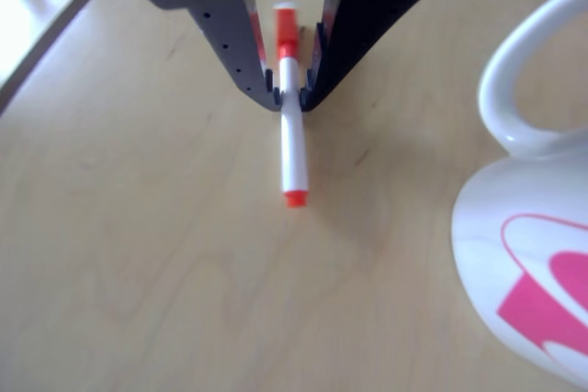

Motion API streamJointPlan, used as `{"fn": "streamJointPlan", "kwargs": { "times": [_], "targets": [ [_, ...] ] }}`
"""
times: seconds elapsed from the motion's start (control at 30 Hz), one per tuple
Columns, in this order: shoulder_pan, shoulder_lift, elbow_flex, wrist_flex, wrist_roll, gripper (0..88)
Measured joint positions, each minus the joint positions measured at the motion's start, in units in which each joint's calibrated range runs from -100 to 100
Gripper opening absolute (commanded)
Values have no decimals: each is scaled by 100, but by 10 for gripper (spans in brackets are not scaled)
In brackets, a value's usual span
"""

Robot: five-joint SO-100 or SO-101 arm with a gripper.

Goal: Grab the pen and place it in the cup.

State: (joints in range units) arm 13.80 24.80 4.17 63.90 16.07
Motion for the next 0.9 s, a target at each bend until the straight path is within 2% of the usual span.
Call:
{"fn": "streamJointPlan", "kwargs": {
  "times": [0.6,0.9],
  "targets": [
    [118,-76,-496,127,0,12],
    [133,-1533,-496,297,147,12]
  ]
}}
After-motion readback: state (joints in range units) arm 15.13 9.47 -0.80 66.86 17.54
